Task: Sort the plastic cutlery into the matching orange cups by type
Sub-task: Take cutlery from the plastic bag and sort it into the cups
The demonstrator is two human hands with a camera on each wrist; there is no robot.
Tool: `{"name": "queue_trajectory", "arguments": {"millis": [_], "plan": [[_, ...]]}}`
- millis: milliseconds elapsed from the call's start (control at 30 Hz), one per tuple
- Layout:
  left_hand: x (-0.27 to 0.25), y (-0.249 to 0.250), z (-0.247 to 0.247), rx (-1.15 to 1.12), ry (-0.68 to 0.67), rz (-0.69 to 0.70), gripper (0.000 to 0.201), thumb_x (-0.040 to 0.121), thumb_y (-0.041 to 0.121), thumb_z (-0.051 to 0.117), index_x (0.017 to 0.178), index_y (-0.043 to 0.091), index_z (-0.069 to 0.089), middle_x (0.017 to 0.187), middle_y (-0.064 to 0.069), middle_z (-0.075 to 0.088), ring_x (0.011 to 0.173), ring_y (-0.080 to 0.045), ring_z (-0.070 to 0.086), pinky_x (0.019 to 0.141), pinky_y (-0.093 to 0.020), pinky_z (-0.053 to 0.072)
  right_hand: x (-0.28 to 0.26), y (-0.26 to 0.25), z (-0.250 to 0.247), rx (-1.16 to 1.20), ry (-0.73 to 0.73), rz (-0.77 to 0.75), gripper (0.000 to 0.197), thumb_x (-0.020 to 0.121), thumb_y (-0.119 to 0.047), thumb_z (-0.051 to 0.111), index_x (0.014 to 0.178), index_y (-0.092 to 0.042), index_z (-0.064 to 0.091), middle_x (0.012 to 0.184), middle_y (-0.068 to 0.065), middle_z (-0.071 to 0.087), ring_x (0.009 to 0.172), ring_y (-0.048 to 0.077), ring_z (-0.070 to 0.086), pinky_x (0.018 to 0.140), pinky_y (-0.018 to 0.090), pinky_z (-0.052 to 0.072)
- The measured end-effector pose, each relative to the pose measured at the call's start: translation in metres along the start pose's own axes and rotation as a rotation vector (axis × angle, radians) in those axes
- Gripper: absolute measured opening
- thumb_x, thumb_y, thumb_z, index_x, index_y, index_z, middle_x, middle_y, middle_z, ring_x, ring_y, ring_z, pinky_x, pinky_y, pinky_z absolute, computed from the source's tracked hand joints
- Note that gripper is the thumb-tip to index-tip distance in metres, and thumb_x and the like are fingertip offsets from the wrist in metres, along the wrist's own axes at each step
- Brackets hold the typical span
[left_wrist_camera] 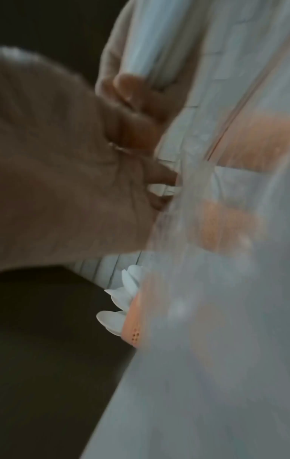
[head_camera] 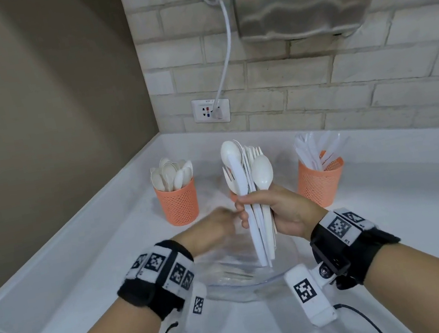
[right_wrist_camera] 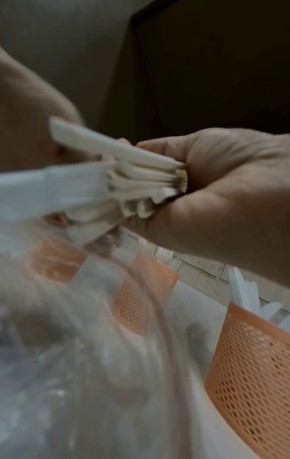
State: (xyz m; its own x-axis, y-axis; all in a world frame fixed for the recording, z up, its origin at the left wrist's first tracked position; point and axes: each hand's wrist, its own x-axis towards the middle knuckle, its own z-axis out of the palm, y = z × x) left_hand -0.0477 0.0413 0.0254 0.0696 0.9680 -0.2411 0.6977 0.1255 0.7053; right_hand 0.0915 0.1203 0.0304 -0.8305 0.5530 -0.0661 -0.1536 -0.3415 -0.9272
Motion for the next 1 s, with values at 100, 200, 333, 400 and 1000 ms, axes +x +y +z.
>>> {"name": "queue_trajectory", "arguments": {"millis": [100,200,333,400,1000], "plan": [[-0.003,0.012,-0.010,-0.582,0.100,0.166,0.026,0.089,0.034,0.044,0.074,0.013,0.047,0.072,0.003,0.052,0.072,-0.003,0.057,0.085,-0.022,0.036,-0.001,-0.003,0.006,0.038,0.009,-0.009,0.018,0.090,-0.021,0.054,0.095,-0.004,0.056,0.064,0.005,0.056,0.055,0.015,0.056,0.056,0.028,0.053],[0.006,0.010,-0.002,-0.852,0.081,0.230,0.040,0.074,0.052,0.061,0.078,0.013,0.057,0.068,-0.010,0.045,0.066,-0.020,0.048,0.074,-0.032,0.039,0.001,-0.004,0.010,0.022,0.012,-0.003,0.042,0.079,-0.044,0.056,0.091,-0.003,0.059,0.063,0.006,0.057,0.054,0.015,0.058,0.055,0.029,0.054],[0.013,0.015,0.007,-0.862,0.143,0.251,0.041,0.061,0.065,0.070,0.068,0.024,0.069,0.052,-0.007,0.039,0.048,-0.015,0.044,0.046,-0.023,0.039,0.003,0.003,0.015,0.080,-0.088,0.046,0.067,0.069,-0.062,0.052,0.105,-0.006,0.057,0.058,0.007,0.055,0.047,0.015,0.057,0.050,0.026,0.052],[0.013,0.015,0.006,-0.887,0.141,0.224,0.034,0.066,0.052,0.070,0.081,0.021,0.072,0.065,-0.014,0.048,0.057,-0.023,0.052,0.049,-0.026,0.042,0.004,0.005,0.016,0.135,-0.157,0.099,0.076,0.056,-0.070,0.062,0.104,-0.011,0.057,0.054,0.005,0.053,0.045,0.014,0.055,0.049,0.025,0.051],[0.024,0.016,0.007,-1.035,0.325,0.164,0.023,0.081,0.015,0.067,0.096,-0.002,0.061,0.055,-0.009,0.057,0.045,-0.018,0.052,0.039,-0.022,0.040,0.003,0.003,-0.001,-0.170,-0.040,0.252,0.082,0.083,-0.074,0.025,0.089,-0.002,0.064,0.069,0.012,0.064,0.067,0.026,0.066,0.077,0.042,0.055]]}}
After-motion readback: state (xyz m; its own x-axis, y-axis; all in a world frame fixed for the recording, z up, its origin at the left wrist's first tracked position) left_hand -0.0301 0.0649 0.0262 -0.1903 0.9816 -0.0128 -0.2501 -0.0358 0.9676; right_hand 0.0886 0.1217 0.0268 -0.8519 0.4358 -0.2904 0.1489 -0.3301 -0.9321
